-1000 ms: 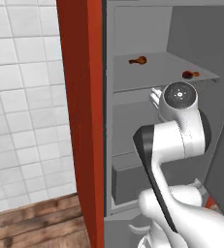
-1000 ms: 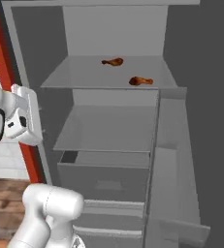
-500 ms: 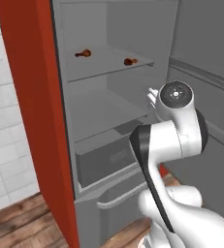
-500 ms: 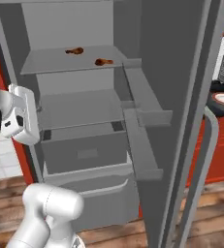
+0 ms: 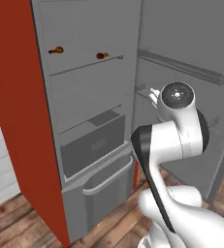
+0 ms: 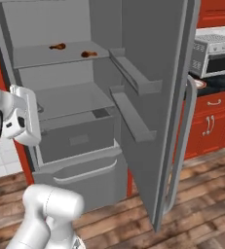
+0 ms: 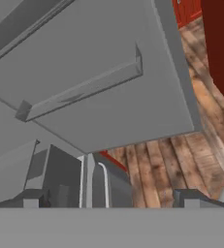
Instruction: Place the chicken drumstick on the counter behind the older chicken drumstick on the same shelf of the fridge to maintain FIFO order. Close the fridge door when finished.
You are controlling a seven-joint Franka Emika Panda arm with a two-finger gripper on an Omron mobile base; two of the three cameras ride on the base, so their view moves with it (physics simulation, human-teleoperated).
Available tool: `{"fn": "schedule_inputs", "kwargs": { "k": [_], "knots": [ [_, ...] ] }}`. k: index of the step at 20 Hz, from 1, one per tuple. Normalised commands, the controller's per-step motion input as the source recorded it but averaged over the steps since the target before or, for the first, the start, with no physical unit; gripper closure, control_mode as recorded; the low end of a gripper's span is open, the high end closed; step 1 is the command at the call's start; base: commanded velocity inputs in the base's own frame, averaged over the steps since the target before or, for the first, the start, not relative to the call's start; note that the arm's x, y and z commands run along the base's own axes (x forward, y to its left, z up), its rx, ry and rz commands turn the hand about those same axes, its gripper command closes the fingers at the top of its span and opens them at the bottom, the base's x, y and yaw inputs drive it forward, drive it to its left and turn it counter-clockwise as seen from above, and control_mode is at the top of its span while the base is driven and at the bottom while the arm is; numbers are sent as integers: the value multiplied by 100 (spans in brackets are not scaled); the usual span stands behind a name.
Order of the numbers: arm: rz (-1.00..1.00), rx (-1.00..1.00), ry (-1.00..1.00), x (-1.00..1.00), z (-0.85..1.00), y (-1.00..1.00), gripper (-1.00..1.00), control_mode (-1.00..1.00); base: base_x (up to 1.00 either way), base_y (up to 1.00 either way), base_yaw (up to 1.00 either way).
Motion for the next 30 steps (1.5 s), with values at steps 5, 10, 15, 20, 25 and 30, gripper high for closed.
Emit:
{"fn": "schedule_inputs", "kwargs": {
  "k": [5,10,15,20,25,30],
  "knots": [
    [0,0,0,0,0,0,-100,100,-69,2,-15],
    [0,0,0,0,0,0,-100,100,-65,1,-6],
    [0,0,0,0,0,0,-100,100,-38,6,0],
    [0,0,0,0,0,0,-100,100,-10,1,0],
    [0,0,0,0,0,0,-100,100,0,0,0],
    [0,0,0,0,0,0,-100,100,0,0,0]
  ]
}}
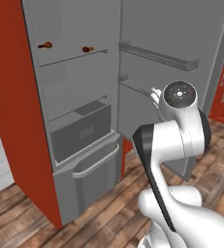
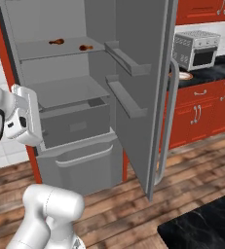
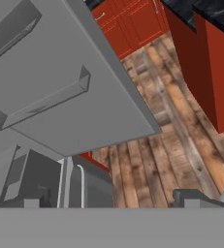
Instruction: Place the chicken drumstick on the counter behind the older chicken drumstick on the same shelf of the fridge to maintain FIFO order. Close the fridge door when finished.
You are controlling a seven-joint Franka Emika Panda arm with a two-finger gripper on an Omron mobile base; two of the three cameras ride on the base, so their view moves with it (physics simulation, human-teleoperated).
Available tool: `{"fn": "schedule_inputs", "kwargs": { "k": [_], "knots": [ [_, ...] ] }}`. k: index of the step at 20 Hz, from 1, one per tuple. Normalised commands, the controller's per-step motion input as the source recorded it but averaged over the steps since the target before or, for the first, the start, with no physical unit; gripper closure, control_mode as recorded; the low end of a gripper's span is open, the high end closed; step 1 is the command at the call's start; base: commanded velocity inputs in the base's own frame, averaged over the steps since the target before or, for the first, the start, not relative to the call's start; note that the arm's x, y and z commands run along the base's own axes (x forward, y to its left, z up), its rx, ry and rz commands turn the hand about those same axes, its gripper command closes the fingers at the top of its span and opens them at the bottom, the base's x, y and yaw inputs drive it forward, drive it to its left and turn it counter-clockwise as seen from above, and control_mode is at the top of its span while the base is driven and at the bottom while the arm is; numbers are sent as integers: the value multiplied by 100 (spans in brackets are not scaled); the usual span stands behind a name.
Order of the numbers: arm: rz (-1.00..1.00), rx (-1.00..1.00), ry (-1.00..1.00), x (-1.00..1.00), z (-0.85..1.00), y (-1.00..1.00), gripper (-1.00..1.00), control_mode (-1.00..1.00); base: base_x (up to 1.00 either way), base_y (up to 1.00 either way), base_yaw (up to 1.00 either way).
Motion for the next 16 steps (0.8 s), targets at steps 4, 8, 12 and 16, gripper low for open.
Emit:
{"fn": "schedule_inputs", "kwargs": {
  "k": [4,8,12,16],
  "knots": [
    [0,0,0,0,0,0,-100,100,0,-2,0],
    [0,0,0,0,0,0,-100,100,4,0,0],
    [0,0,0,0,0,0,-100,100,18,-4,13],
    [0,0,0,0,0,0,-100,100,7,-35,28]
  ]
}}
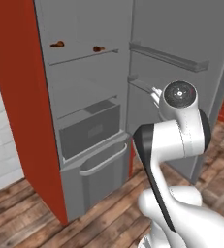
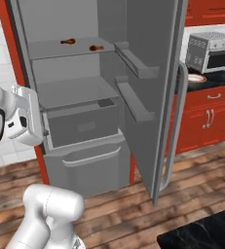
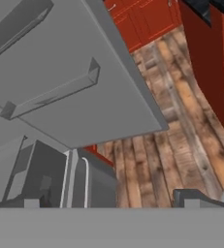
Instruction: Place the chicken drumstick on the counter behind the older chicken drumstick on the same shelf of the fridge to maintain FIFO order. Close the fridge door when finished.
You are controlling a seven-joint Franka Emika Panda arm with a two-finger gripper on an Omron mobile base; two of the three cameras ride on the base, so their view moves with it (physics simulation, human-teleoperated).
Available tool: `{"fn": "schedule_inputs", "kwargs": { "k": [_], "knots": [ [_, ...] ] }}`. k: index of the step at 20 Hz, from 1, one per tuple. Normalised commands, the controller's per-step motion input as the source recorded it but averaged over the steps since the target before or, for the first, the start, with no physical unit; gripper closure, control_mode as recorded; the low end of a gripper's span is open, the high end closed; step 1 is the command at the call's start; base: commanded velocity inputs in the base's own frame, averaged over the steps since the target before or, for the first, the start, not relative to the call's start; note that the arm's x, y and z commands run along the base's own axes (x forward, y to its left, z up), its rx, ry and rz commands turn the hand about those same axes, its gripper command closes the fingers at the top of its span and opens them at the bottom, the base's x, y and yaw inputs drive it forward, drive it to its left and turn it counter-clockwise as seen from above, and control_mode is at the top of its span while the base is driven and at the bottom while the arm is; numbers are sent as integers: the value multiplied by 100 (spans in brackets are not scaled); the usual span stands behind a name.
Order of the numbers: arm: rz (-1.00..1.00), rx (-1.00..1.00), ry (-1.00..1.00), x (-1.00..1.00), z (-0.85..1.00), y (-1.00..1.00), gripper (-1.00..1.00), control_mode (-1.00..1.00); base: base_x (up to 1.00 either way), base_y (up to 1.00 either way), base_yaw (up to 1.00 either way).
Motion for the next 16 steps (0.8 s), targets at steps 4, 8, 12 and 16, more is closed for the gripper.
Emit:
{"fn": "schedule_inputs", "kwargs": {
  "k": [4,8,12,16],
  "knots": [
    [0,0,0,0,0,0,-100,100,21,-32,32],
    [0,0,0,0,0,0,-100,100,37,-15,35],
    [0,0,0,0,0,0,-100,100,16,-22,40],
    [0,0,0,0,0,0,-100,100,0,-59,44]
  ]
}}
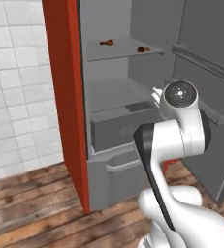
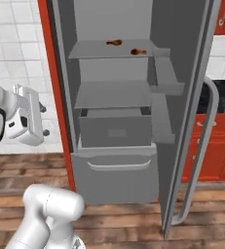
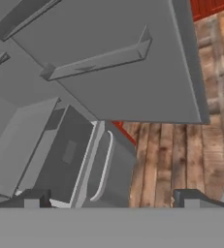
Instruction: Place the chicken drumstick on the counter behind the older chicken drumstick on the same shelf of the fridge to maintain FIFO order. Close the fridge door when finished.
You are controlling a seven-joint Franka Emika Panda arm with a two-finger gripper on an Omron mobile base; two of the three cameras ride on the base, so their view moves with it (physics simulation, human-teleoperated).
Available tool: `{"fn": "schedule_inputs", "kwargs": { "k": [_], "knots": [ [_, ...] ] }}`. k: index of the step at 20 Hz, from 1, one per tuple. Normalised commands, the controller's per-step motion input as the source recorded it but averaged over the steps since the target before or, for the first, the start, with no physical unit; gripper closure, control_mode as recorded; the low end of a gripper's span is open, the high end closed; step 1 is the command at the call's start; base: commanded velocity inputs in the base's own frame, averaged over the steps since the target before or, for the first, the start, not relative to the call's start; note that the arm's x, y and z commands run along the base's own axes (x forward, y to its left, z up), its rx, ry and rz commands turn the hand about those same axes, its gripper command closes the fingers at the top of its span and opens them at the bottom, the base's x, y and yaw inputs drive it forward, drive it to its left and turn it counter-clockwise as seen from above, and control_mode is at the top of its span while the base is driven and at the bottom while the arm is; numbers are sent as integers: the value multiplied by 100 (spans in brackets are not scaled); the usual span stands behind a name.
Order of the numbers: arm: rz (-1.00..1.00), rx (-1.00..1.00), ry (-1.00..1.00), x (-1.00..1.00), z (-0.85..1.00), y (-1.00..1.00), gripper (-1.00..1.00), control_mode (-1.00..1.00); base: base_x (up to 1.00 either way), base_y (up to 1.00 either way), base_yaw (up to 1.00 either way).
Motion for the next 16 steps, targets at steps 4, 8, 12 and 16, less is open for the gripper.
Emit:
{"fn": "schedule_inputs", "kwargs": {
  "k": [4,8,12,16],
  "knots": [
    [0,0,0,0,0,0,-100,100,28,-51,40],
    [0,0,0,0,0,0,-100,100,78,0,27],
    [0,0,0,0,0,0,-100,100,-3,-51,33],
    [0,0,0,0,0,0,-100,100,-16,-8,20]
  ]
}}
